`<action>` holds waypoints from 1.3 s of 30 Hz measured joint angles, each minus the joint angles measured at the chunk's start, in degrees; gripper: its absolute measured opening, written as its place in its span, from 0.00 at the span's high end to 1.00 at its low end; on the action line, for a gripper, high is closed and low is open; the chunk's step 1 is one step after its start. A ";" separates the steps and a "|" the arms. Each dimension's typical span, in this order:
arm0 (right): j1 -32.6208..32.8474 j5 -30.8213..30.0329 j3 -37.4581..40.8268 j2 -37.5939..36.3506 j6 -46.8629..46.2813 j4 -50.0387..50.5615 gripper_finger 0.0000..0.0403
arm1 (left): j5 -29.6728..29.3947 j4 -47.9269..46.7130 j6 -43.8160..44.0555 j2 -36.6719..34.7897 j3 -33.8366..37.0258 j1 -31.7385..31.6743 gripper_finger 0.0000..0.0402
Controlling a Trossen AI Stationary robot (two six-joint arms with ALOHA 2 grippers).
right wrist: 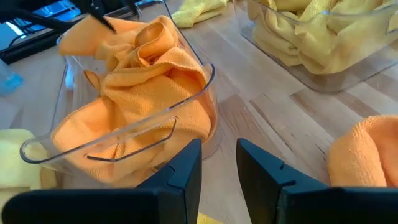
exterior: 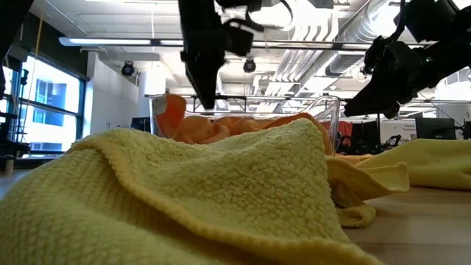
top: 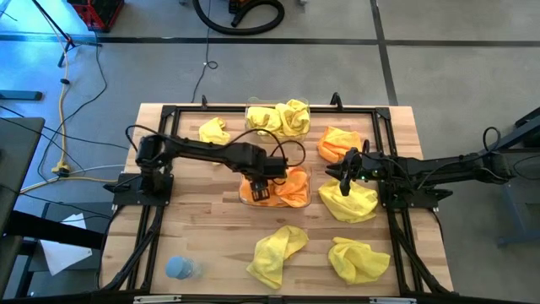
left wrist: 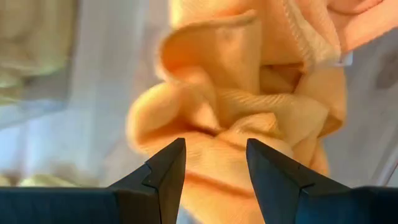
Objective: Sort microfiber towel by color & place in baskets
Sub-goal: Put the yellow microfiber towel into the top transparent bin
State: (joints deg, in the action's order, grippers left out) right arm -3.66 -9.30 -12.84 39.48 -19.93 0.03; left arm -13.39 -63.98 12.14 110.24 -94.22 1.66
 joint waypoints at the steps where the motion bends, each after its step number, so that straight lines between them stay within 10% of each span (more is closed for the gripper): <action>1: 0.00 0.00 0.00 0.02 -0.39 0.14 0.77 | -0.95 0.17 -0.27 -0.94 0.01 0.23 0.61; 10: -0.06 -0.04 -0.02 0.73 2.30 0.29 0.77 | -4.38 6.38 -2.35 -13.56 7.11 3.97 0.61; 24: 2.53 0.24 -7.20 2.22 1.95 2.88 0.62 | -3.10 41.54 -2.77 -46.26 50.81 3.90 0.61; 39: 8.22 3.67 -36.20 25.63 -22.78 58.13 0.49 | 5.35 68.21 -11.55 -69.64 74.20 0.54 0.61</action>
State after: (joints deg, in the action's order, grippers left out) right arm 4.56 -5.63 -49.05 65.12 -42.71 58.16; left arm -8.03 4.23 0.58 40.60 -20.02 2.20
